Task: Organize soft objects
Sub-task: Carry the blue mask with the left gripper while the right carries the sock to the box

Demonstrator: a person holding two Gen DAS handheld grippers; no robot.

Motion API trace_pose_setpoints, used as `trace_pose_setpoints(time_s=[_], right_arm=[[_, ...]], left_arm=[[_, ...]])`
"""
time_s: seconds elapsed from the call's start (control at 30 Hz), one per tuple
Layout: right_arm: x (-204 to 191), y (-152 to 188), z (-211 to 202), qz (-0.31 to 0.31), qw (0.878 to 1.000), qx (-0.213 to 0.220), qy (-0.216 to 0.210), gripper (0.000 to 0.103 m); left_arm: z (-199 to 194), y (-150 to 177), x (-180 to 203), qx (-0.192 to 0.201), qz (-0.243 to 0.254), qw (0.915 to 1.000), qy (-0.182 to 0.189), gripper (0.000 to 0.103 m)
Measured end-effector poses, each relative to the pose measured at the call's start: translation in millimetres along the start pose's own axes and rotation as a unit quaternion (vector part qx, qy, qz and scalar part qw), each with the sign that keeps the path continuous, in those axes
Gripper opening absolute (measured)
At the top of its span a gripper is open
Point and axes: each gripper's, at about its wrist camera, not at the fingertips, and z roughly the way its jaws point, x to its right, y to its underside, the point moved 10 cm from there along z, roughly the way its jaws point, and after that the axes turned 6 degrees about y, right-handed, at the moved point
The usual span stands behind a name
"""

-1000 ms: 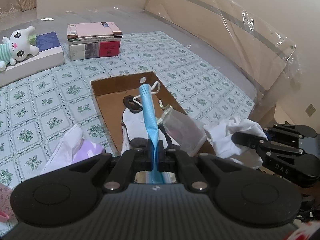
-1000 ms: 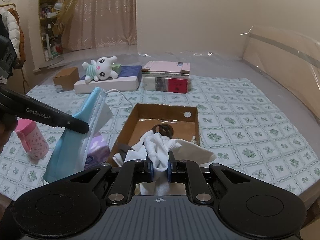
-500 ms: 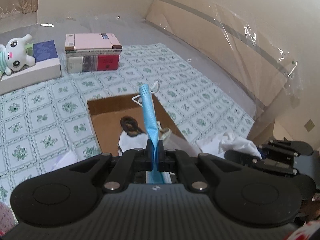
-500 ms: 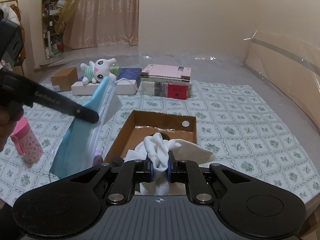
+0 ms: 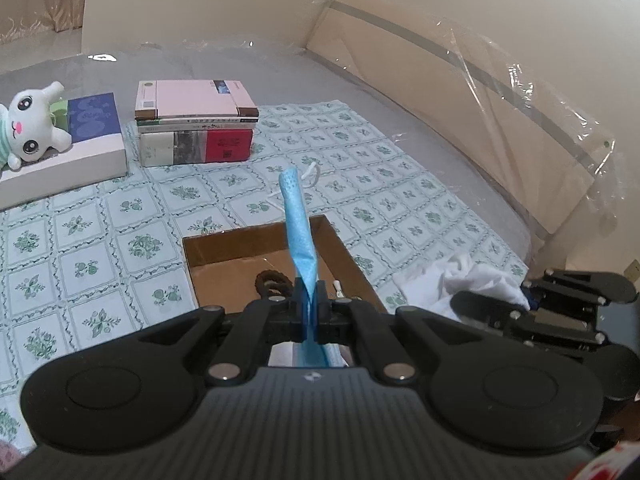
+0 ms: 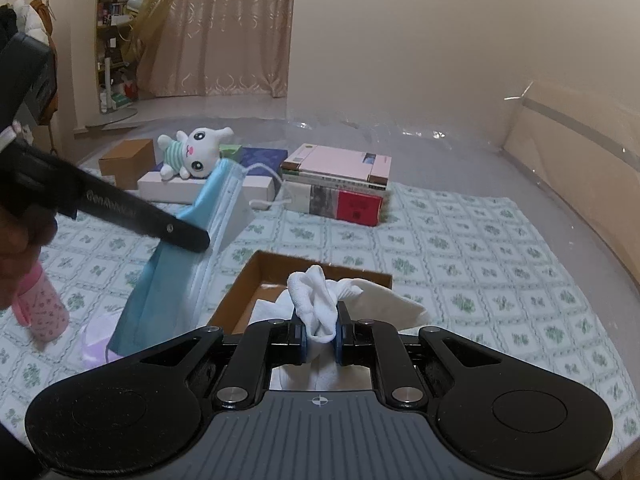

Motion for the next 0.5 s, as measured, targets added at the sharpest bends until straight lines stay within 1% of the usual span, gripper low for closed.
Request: trace_pose_setpoints(time_s=[0.13, 0.27, 0.4, 0.5], right_arm=[[7, -9, 26, -0.004, 1.000, 0.000, -0.005, 0.012], [16, -20, 57, 0.008, 1.000, 0.001, -0.011, 0.012], [22, -24, 90, 0.030, 0.999, -0.012, -0.022, 0.012], [26, -23, 114, 0.059, 0.997, -0.028, -0.040, 0.012]], left_arm=[[25, -2, -13, -0.008, -0.010, 0.9999, -0.002, 0.002], [52, -1, -28, -0.018, -0.024, 0.9996, -0.002, 0.002], [77, 4, -42, -0.030, -0.019, 0.9993, -0.010, 0.002], [94, 5, -49, -0.025, -0.013, 0.9996, -0.011, 0.002]])
